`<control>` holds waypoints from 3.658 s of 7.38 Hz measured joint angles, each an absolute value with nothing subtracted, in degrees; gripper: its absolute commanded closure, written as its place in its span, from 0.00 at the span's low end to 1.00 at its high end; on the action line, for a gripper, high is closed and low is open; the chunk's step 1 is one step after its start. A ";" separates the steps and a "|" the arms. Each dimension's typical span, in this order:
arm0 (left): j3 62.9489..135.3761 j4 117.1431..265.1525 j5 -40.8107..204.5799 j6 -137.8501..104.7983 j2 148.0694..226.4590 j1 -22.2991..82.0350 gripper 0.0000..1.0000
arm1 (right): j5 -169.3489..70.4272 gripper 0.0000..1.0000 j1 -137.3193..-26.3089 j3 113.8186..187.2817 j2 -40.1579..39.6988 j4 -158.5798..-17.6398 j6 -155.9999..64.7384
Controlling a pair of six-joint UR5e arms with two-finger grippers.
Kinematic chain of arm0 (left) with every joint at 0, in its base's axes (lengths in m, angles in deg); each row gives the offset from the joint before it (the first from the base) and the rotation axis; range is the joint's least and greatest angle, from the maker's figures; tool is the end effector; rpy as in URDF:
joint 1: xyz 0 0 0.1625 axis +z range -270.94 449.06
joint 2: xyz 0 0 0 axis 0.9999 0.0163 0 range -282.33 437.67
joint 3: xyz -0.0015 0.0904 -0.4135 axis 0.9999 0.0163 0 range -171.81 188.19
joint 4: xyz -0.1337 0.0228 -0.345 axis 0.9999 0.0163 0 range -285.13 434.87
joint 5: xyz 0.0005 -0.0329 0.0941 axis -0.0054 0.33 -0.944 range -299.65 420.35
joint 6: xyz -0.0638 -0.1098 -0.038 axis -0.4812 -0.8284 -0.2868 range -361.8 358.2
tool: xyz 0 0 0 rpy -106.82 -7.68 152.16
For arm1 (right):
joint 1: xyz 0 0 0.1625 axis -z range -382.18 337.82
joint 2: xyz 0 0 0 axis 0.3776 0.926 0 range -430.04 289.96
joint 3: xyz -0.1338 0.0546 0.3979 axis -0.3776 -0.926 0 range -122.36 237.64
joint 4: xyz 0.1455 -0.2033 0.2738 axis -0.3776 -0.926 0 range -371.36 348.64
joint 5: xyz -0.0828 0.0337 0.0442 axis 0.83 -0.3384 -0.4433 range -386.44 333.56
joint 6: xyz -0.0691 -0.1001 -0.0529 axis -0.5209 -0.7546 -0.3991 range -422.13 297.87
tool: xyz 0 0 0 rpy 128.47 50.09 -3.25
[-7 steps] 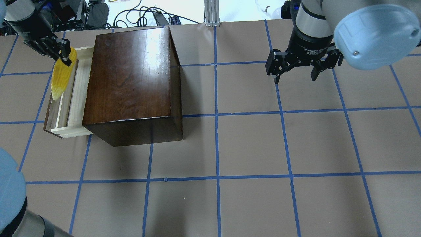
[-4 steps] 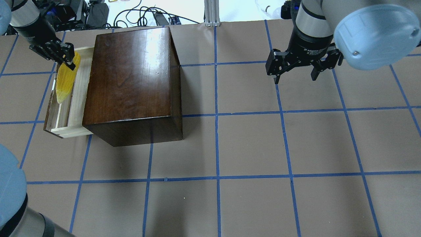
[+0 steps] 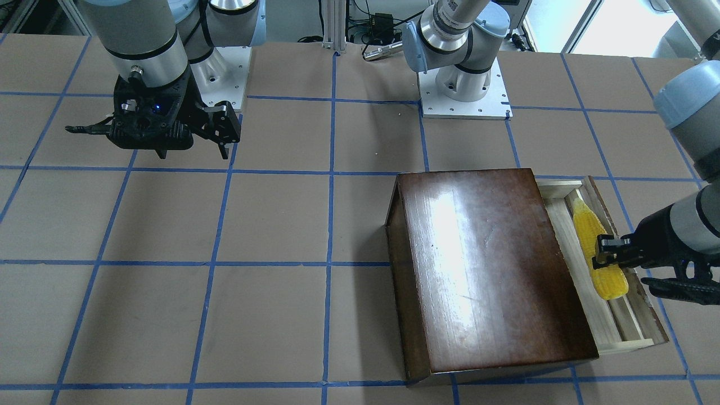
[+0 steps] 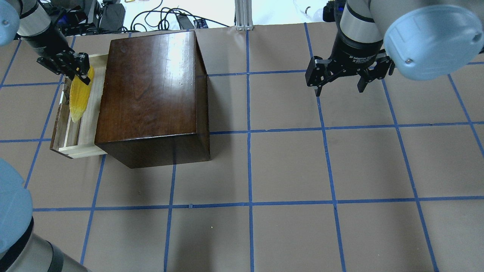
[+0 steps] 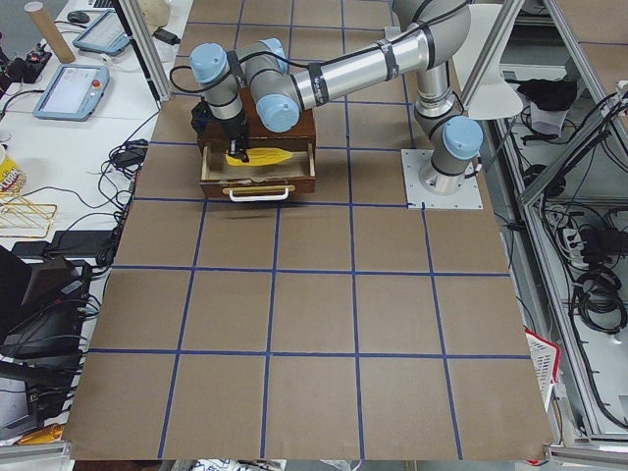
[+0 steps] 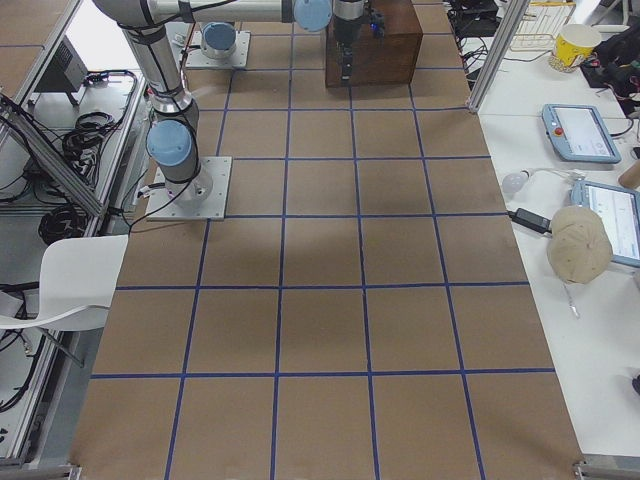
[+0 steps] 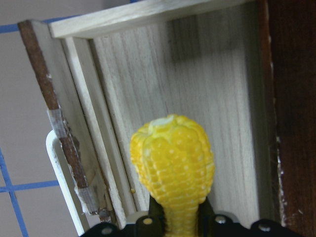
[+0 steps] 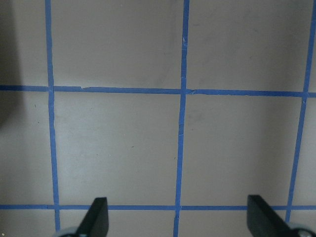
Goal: Open drawer and put corn inside
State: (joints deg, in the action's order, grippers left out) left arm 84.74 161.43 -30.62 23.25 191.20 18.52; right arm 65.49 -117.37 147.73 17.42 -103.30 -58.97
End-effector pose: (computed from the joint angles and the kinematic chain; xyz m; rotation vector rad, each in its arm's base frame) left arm 0.0739 -0.6031 0.3468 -0.1531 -3.1046 -0.1769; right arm 0.1702 -0.4490 0.4358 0.0552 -3.1065 -0.0149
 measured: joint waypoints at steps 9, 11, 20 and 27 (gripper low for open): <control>82.14 167.33 -30.75 17.69 184.50 15.10 0.00 | 65.49 0.00 -117.37 147.73 17.41 -103.30 -58.97; 80.85 169.25 -30.90 11.84 181.67 9.37 0.00 | 65.49 0.00 -117.37 147.73 17.41 -103.30 -58.96; 94.82 162.89 -30.82 -3.89 168.73 -3.14 0.00 | 65.49 0.00 -117.37 147.73 17.41 -103.30 -58.97; 94.59 162.39 -31.39 -4.30 167.79 -2.03 0.00 | 65.49 0.00 -117.37 147.73 17.41 -103.30 -58.97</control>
State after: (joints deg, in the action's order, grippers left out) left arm 94.59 162.39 -31.39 -4.30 167.79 -2.03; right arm 65.49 -117.37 147.73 17.41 -103.30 -58.97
